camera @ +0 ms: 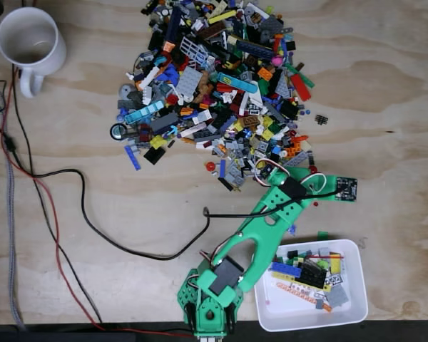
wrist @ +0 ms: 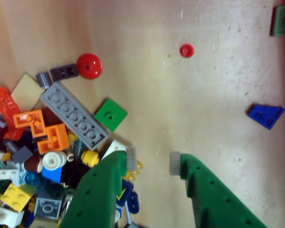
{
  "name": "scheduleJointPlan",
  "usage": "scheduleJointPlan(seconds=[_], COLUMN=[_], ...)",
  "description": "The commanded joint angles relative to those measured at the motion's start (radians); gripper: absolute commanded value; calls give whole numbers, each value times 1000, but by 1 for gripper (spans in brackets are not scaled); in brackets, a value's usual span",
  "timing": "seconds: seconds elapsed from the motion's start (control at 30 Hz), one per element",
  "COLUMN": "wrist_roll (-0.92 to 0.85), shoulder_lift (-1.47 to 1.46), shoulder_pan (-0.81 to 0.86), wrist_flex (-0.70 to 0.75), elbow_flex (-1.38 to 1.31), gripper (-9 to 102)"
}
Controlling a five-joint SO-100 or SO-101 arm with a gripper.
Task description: Find the closest Lego and put it in the bin.
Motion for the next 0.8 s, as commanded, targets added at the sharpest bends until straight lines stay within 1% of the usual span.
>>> scheduleJointPlan(seconds=[0.0,0.4,0.77], wrist_roll=[-17,14,-8], shoulder_lift=[-18,-199,-235], shoulder_pan=[43,124,189], wrist_flex=[-41,-100,-124], elbow_flex=[-29,-91,-146], gripper=[12,12,13])
